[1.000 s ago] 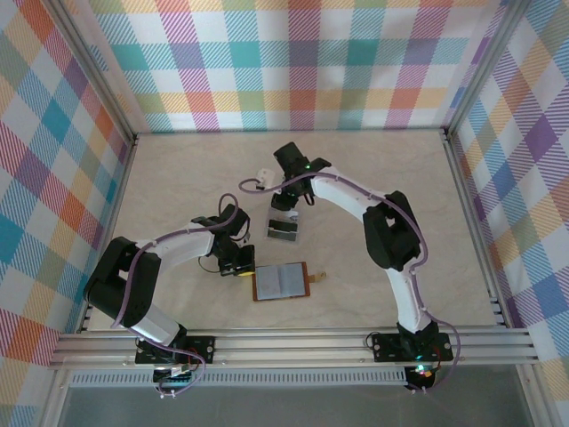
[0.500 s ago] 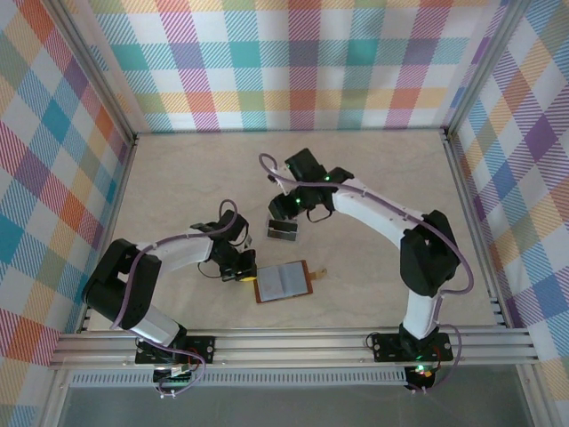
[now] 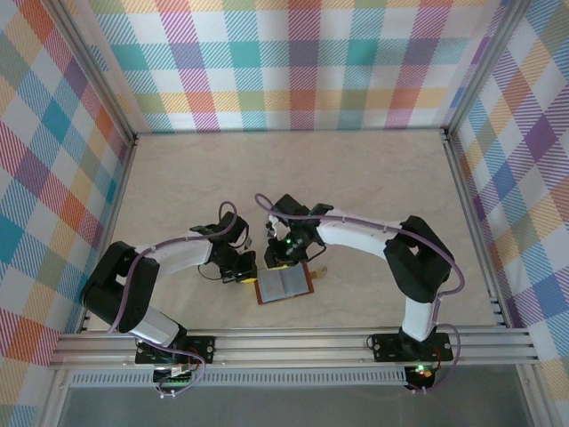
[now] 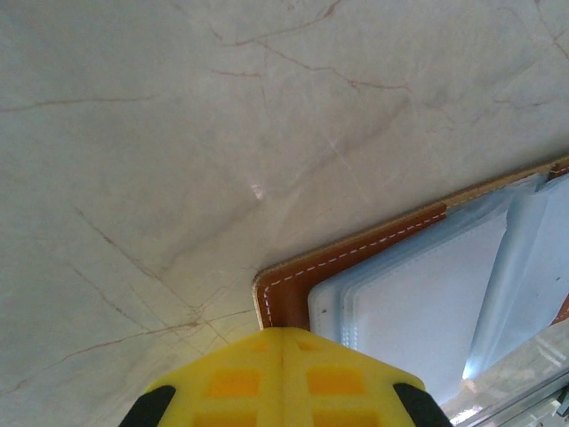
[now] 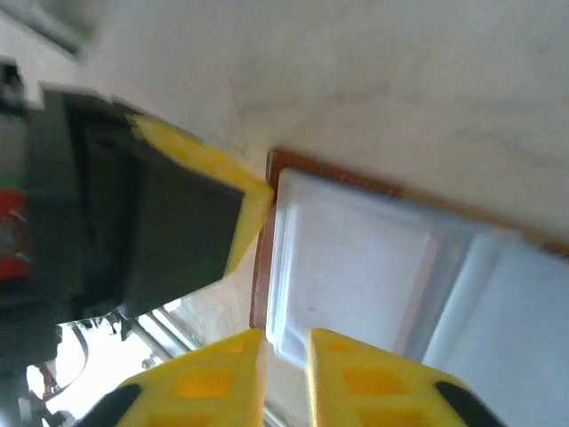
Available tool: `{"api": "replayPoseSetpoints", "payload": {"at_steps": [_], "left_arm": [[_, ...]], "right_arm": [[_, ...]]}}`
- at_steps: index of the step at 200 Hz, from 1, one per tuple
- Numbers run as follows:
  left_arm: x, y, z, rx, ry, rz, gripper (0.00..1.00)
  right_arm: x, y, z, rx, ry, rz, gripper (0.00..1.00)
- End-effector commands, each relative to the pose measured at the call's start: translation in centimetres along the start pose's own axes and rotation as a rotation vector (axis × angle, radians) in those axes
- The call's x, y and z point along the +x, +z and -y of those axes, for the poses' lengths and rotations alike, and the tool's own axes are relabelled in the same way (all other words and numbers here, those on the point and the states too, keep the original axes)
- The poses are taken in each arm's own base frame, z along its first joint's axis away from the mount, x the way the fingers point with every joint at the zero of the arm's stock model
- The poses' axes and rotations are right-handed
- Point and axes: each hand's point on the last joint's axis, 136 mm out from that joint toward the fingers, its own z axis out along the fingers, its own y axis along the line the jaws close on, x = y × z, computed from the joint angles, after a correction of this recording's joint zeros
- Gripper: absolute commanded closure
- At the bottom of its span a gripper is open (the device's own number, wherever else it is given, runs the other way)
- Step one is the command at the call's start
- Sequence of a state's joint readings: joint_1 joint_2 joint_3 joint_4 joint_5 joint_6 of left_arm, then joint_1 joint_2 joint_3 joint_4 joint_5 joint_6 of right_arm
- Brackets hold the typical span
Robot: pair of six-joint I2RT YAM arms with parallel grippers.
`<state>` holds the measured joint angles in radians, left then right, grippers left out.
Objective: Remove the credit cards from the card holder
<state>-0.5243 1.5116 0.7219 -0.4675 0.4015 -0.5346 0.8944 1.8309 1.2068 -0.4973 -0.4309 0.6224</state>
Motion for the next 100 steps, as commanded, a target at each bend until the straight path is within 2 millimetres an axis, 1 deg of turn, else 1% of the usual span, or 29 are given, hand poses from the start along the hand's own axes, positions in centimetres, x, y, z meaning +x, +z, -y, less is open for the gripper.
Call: {"api": "replayPoseSetpoints", "payload": {"at_steps": [1,28,58,77,89,100], "left_arm": [[0.7,0.1,-1.0,-0.039,-0.016,-0.002,1.00],[0.8,0.4,-1.2,-0.037,-0.013,-0.008,1.00],[1.0,0.7,-1.2,-0.034,-0.012,-0.024,1.00],[1.1,0.6,-1.3,-0.038,-0.007,-0.024,1.00],[1.1,0.5,-1.4,-0.046,-0.002,-0.021,1.00],[1.1,0.5,-1.5,-0.053,0.001,-0.019,1.00]], "right_arm": [[0.9,0.9,-1.7,-0.108,0.082,-0.031,0.91],[1.5,2.8,-2.1,-0.112,0.093,-0.060,0.92],[1.4,4.3,-2.1,-0.103,0.103,-0.071,0.92],[1.4,4.9,-0.9,-0.046,0.123,-0.065,0.90],[1.5,5.1,0.4,0.017,0.137,-0.062,0.83],[1.8,5.2,1.6,0.073,0.148,-0.067,0.81]]}}
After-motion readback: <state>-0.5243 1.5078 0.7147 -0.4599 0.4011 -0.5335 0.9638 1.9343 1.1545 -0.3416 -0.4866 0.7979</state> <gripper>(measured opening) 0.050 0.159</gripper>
